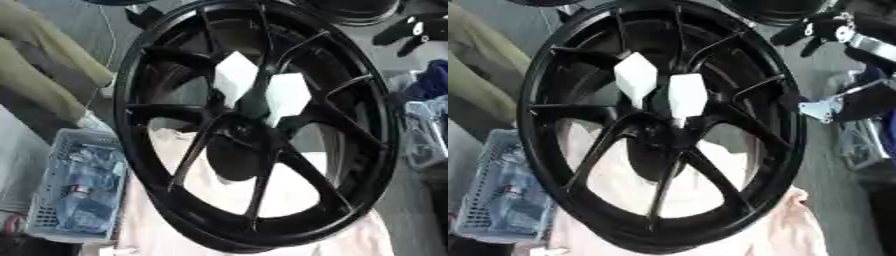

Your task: Pull the pin out of the wheel hub.

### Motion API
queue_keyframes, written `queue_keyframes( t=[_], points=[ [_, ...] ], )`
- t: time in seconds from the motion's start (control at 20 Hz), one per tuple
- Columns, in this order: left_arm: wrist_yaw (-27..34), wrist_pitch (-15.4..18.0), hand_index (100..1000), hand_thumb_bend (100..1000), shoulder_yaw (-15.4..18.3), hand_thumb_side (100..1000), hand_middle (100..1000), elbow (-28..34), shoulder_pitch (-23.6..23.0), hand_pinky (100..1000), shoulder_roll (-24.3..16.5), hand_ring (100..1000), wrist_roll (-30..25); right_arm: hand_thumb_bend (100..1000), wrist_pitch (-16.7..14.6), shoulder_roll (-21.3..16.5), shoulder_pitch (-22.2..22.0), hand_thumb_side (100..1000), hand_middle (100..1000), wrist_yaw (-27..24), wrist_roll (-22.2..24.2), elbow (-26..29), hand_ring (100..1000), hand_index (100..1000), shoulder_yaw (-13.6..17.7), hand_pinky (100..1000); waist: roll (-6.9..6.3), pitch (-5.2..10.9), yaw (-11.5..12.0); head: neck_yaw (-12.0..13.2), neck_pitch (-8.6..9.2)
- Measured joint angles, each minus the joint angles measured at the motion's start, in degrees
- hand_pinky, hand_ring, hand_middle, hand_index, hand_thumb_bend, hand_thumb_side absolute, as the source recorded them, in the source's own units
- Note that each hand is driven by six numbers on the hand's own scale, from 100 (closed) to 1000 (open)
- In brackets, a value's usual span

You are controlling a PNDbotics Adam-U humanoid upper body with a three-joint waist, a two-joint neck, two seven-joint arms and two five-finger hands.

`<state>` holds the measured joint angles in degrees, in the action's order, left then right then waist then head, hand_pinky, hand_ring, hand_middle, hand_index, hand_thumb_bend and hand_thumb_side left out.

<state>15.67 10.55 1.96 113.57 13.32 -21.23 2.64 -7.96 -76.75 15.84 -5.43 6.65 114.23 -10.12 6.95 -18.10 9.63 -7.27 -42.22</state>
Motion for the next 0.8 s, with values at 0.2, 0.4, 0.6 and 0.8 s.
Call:
queue_keyframes(
  t=[0.2, 0.4, 0.6, 0.8],
  points=[
    [0.2, -0.1, 790, 100, 0.0, 691, 718, 0.0, 0.2, 903, 0.0, 769, 0.0, 335, 0.5, -0.6, 3.4, 302, 821, -2.6, 2.8, 0.0, 859, 896, -0.4, 714, 0.36, 0.43, 0.3, -0.4, -0.02],
    [0.4, -0.2, 790, 100, 0.0, 691, 718, 0.0, 0.3, 903, -0.1, 769, 0.1, 360, 1.1, -0.7, 5.4, 319, 832, -4.5, 5.9, 0.0, 867, 905, -1.5, 719, 0.65, 0.61, 0.6, -1.0, -0.02],
    [0.5, -0.4, 790, 100, 0.0, 690, 719, 0.0, 0.6, 903, -0.1, 769, 0.1, 381, 1.4, -0.7, 7.8, 326, 838, -5.1, 8.8, 0.0, 872, 909, -3.1, 721, 0.72, 0.85, 1.3, -1.7, -0.05],
    [1.0, -0.6, 790, 100, 0.0, 689, 718, 0.0, 1.0, 902, -0.1, 769, 0.1, 394, 2.2, 0.3, 10.9, 321, 838, -5.5, 11.0, 0.0, 873, 909, -4.8, 715, 0.87, 1.05, 2.0, -2.5, -0.55]
  ],
)
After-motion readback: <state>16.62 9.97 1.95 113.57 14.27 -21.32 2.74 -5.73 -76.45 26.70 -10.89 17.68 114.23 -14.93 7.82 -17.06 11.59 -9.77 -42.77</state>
